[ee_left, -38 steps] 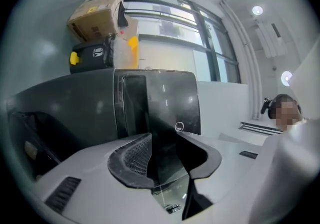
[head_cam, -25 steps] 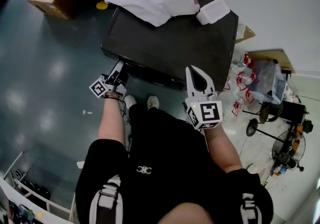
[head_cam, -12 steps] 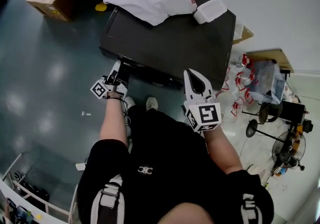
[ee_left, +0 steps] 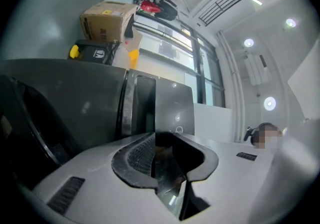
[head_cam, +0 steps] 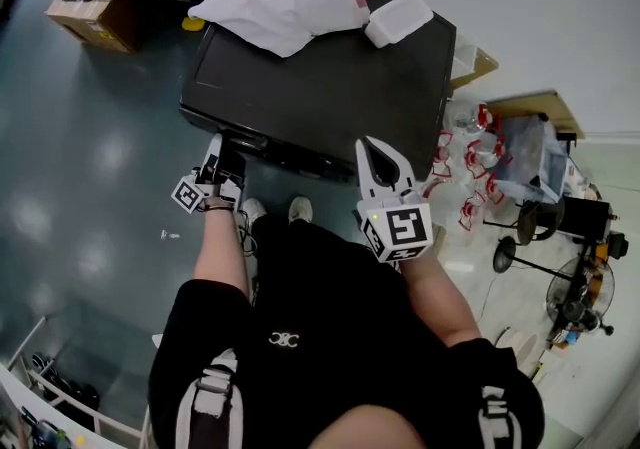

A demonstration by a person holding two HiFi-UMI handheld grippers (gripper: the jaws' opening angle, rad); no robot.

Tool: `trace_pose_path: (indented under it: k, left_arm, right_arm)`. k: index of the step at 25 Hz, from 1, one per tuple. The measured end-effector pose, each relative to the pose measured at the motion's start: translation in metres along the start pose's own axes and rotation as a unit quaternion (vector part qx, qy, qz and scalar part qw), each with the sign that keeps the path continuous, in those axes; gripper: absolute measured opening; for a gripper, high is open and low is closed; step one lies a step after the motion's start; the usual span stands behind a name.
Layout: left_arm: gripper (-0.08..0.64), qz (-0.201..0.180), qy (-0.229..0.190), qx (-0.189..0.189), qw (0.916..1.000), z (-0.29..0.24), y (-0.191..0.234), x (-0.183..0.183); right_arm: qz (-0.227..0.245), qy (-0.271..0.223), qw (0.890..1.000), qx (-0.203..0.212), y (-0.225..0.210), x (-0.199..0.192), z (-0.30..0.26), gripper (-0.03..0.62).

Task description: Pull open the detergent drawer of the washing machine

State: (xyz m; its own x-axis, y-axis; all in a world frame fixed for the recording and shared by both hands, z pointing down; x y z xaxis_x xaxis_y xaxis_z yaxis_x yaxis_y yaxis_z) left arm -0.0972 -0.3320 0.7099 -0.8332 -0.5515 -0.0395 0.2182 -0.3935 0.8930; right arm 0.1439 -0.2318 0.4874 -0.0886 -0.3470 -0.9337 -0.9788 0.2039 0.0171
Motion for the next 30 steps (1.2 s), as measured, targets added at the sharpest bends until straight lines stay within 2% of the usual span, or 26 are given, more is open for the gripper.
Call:
trace_pose_path:
  k: [5, 11, 15, 21, 30]
  left_arm:
    - [0.101, -0.021, 0.009, -0.015, 0.9996, 0.043, -0.021, -0.006]
    - [0.104, -0.024, 0.002, 0.000, 0.9997, 0.078, -0.038, -0.011]
    - [0.112, -0.024, -0.013, 0.019, 0.9995, 0.094, -0.047, -0.012]
    - [0.117, -0.028, -0.009, 0.029, 0.9991, 0.114, -0.062, -0.014]
    - [0.117, -0.025, -0.015, 0.034, 0.9990, 0.125, -0.068, -0.013]
  right_arm:
    - [-0.011, 0.007, 1.000, 0.008, -0.002, -0.012, -0.005, -0.003]
    - [-0.014, 0.007, 0.999, 0.048, 0.016, -0.015, -0.013, -0.003]
    - [-0.008, -0.001, 0.997, 0.083, 0.031, -0.006, -0.021, -0.002]
    - [-0.003, -0.007, 0.992, 0.123, 0.060, 0.000, -0.028, -0.002]
    - [0.001, -0.003, 0.987, 0.160, 0.092, 0.003, -0.036, -0.002]
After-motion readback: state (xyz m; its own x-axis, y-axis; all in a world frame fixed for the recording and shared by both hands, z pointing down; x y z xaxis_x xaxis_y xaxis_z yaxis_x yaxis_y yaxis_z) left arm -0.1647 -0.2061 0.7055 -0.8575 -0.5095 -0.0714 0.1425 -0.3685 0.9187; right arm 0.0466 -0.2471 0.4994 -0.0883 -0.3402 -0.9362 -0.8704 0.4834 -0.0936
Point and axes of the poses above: the fingertips, and each gripper's own axes: z backward along the fingers, y to its left, x out of its top, the point moved 1 cm from there along z, backward along the fingers, and after that the axes turned 6 degrees about -z, right-handed, at the moved point
